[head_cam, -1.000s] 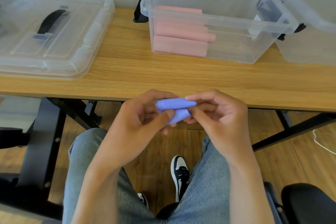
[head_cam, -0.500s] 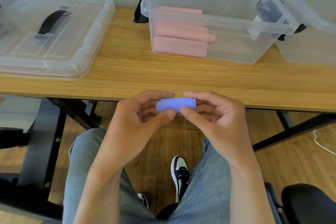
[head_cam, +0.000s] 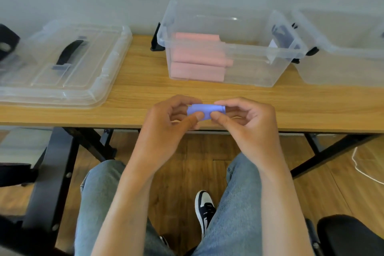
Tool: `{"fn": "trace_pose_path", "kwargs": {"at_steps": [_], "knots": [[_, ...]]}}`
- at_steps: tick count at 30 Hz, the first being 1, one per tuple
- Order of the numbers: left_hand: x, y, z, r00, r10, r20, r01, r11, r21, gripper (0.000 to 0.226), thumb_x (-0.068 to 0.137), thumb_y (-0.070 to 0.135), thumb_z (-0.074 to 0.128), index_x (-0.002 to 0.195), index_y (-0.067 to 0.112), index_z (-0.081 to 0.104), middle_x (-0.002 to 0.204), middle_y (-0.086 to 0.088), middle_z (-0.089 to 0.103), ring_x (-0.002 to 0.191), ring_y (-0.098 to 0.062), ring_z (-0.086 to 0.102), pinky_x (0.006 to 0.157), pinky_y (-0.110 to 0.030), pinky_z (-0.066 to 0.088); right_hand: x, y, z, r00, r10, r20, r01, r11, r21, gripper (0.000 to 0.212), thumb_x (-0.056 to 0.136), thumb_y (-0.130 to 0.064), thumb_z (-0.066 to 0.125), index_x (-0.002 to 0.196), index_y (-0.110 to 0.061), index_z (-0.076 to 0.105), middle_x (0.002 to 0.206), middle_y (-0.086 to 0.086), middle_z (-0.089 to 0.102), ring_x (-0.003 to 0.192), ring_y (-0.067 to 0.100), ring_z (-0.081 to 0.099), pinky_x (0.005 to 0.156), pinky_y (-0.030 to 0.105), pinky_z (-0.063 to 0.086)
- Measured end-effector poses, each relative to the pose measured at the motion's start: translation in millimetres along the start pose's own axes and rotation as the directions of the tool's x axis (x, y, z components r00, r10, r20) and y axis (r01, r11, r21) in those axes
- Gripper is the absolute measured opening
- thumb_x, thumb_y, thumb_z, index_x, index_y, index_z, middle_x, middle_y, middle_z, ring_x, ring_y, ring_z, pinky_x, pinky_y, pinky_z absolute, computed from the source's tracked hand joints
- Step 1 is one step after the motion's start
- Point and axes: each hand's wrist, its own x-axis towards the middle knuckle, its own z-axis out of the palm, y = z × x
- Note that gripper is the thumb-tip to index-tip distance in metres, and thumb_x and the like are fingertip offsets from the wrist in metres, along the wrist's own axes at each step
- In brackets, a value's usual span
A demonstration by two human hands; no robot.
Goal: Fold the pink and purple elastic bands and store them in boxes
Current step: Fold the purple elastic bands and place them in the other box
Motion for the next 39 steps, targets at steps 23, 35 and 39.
{"fn": "trace_pose_path", "kwargs": {"at_steps": [23, 35, 39], "knots": [[203, 155, 120, 0.947, 0.297, 0.120, -0.319, 0.900, 0.297, 0.011, 0.096, 0.020, 0.071, 0.102, 0.020, 0.063, 0.086, 0.000, 0.076, 0.075, -0.003, 0.063, 0.060, -0.008, 0.039, 183, -61, -181, 0.977, 0.016, -0.212, -0.013, 1.000, 0.015, 0.011, 0.096, 0.001, 0.068, 0.104, -0.003, 0.075, 0.092, 0.017, 0.078, 0.076, 0.018, 0.078, 0.076, 0.024, 0.063], [308, 136, 242, 0.935, 0.167, 0.313, -0.316, 0.795, 0.518, 0.024, 0.099, 0.022, 0.066, 0.115, 0.004, 0.067, 0.114, -0.011, 0.069, 0.104, -0.026, 0.063, 0.083, -0.029, 0.046, 263, 16, -290, 0.913, 0.362, -0.189, -0.371, 0.929, -0.010, 0.031, 0.093, 0.008, 0.069, 0.123, 0.013, 0.061, 0.111, 0.032, 0.069, 0.077, 0.025, 0.077, 0.069, 0.023, 0.063], [333, 128, 275, 0.903, 0.166, 0.396, -0.377, 0.748, 0.546, 0.025, 0.098, 0.023, 0.068, 0.117, 0.007, 0.067, 0.113, -0.011, 0.066, 0.104, -0.025, 0.062, 0.084, -0.030, 0.047, 276, 36, -315, 0.847, 0.489, -0.206, -0.491, 0.870, 0.049, 0.022, 0.094, 0.011, 0.065, 0.116, 0.010, 0.060, 0.112, 0.028, 0.067, 0.078, 0.027, 0.074, 0.062, 0.023, 0.063]]}}
